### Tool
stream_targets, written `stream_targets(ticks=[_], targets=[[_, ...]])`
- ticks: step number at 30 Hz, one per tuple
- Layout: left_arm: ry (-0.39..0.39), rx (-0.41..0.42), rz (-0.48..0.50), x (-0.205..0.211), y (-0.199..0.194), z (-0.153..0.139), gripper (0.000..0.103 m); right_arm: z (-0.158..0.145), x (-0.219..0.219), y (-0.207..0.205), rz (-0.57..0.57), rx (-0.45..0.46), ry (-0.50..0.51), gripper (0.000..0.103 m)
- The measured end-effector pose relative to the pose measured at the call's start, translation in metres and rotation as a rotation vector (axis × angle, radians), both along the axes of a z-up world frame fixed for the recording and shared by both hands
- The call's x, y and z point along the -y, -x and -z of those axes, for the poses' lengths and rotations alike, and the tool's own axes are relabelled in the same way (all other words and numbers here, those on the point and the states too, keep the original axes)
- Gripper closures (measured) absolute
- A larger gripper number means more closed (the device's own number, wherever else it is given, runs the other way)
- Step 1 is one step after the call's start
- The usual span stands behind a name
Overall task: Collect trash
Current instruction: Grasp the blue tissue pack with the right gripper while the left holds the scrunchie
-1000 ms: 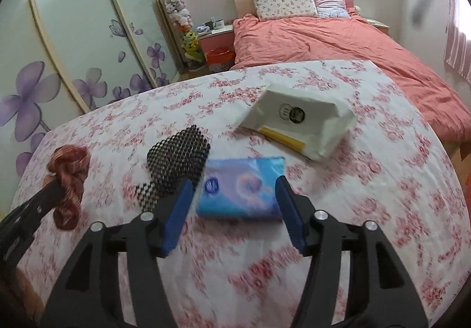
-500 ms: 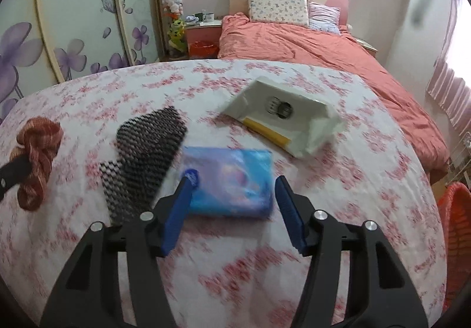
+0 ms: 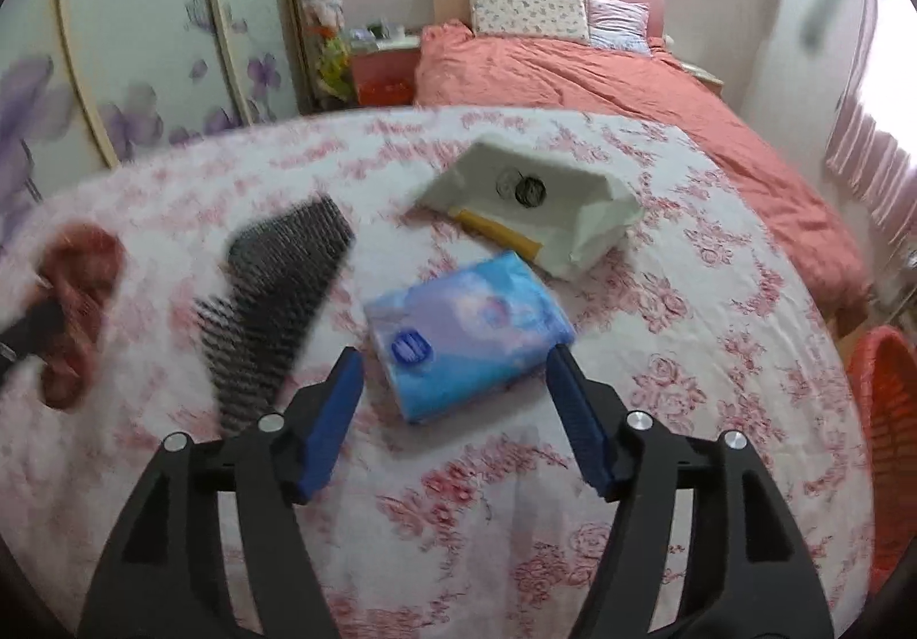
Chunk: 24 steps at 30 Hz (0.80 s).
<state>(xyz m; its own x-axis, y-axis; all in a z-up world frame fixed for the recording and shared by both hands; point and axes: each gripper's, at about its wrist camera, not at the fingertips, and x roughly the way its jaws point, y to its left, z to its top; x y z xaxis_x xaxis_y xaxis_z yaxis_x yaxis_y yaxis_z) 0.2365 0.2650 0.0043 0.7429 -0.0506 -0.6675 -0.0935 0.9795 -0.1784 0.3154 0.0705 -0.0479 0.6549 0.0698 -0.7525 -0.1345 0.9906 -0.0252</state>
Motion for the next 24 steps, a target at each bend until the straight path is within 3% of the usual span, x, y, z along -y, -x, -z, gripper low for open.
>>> stream_targets(ticks=[5, 8, 9, 11, 15, 22, 24], targets=[[0.009, 0.006, 0.001, 0.0, 0.001, -0.001, 0.087, 0.005, 0.054, 0.001, 0.163, -0.033, -0.035, 0.058], [0.01, 0.01, 0.008, 0.001, 0.002, -0.001, 0.087, 0.003, 0.079, 0.006, 0.19, -0.029, -0.095, 0.058], [0.012, 0.01, 0.011, 0.002, 0.002, -0.001, 0.087, 0.0, 0.081, 0.008, 0.188, -0.018, -0.108, 0.052], [0.013, 0.009, 0.013, 0.003, 0.002, -0.001, 0.087, -0.007, 0.077, 0.01, 0.169, 0.002, -0.141, 0.043], [0.011, 0.008, 0.02, 0.005, 0.003, -0.001, 0.087, -0.012, 0.054, -0.002, 0.142, 0.006, -0.158, 0.038], [0.013, 0.004, 0.016, 0.005, 0.001, 0.0, 0.087, -0.005, 0.03, -0.038, 0.196, -0.04, -0.096, 0.038], [0.014, 0.004, 0.018, 0.007, 0.001, -0.001, 0.087, 0.001, 0.032, -0.041, 0.198, -0.063, -0.089, 0.051]])
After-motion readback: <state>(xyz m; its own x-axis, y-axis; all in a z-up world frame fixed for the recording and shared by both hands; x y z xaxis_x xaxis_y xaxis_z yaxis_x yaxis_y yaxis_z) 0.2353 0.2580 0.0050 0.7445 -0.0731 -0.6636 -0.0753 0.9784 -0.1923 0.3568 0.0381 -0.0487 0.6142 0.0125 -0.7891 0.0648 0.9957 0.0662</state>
